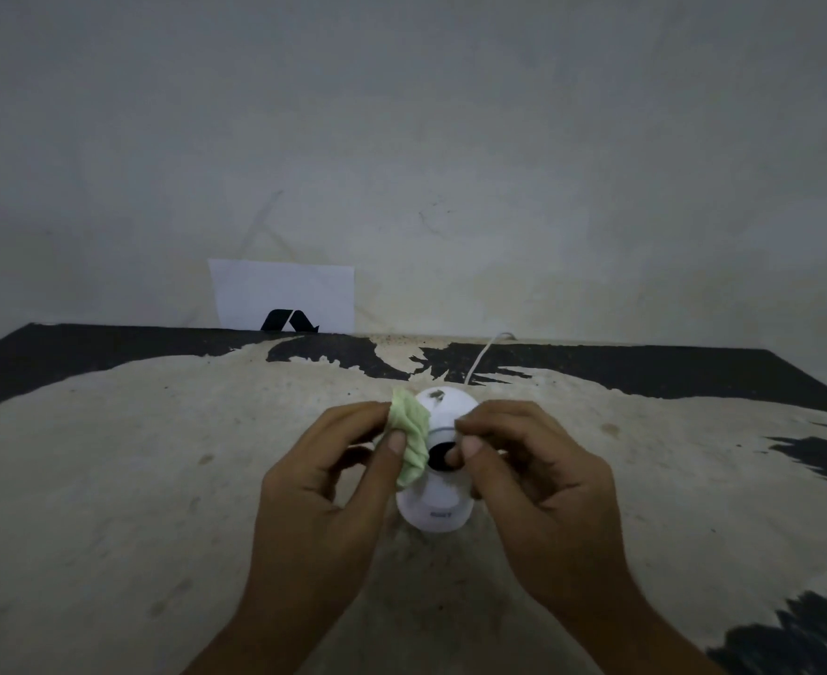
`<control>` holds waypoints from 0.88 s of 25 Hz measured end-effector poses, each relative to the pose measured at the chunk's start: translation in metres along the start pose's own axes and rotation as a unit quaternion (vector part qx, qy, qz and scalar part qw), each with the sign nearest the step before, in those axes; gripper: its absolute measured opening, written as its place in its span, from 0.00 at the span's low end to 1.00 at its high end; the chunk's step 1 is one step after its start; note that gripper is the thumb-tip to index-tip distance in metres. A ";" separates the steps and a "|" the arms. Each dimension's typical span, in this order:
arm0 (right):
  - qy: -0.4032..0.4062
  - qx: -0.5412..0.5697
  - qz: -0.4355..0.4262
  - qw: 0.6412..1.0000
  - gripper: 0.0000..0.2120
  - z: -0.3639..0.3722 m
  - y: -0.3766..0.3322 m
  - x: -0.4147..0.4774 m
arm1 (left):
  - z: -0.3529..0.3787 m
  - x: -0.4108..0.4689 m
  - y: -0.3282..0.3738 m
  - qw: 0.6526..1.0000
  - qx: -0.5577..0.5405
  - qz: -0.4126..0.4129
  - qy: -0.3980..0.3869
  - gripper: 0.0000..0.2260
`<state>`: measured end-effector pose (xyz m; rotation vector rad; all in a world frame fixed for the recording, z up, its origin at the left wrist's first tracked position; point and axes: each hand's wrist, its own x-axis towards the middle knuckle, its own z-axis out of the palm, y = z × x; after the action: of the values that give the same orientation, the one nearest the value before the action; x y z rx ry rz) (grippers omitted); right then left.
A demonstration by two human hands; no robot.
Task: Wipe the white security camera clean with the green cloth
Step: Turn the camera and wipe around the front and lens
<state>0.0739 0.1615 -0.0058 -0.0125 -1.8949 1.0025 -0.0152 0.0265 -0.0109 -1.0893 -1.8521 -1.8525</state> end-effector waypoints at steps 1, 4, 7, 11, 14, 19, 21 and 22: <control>0.021 -0.032 0.001 0.999 0.06 -0.001 0.005 0.000 | -0.001 0.004 0.000 1.000 0.019 0.001 0.016 0.09; 0.029 -0.084 0.044 0.995 0.08 -0.001 0.016 -0.003 | -0.002 0.014 0.002 0.995 0.084 0.036 0.032 0.08; -0.057 -0.043 0.128 0.989 0.24 0.003 0.018 -0.006 | 0.004 0.016 0.006 0.981 0.157 0.104 -0.036 0.10; -0.102 -0.016 0.199 0.975 0.35 0.006 0.018 -0.005 | 0.008 0.024 0.005 0.960 0.214 0.133 -0.123 0.15; -0.120 -0.037 0.215 0.968 0.39 0.005 0.019 -0.002 | 0.009 0.032 0.005 0.955 0.220 0.137 -0.144 0.14; -0.125 -0.051 0.196 0.971 0.37 0.003 0.018 -0.001 | 0.010 0.041 0.006 0.954 0.214 0.149 -0.149 0.14; -0.112 -0.060 0.187 0.974 0.35 0.004 0.018 -0.002 | 0.009 0.044 0.004 0.961 0.209 0.115 -0.138 0.13; -0.106 -0.067 0.187 0.974 0.35 0.004 0.018 -0.002 | 0.009 0.046 0.002 0.963 0.211 0.099 -0.138 0.11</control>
<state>0.0649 0.1701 -0.0192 -0.3650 -2.2051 1.1592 -0.0420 0.0478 0.0204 -1.3588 -2.0703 -1.1672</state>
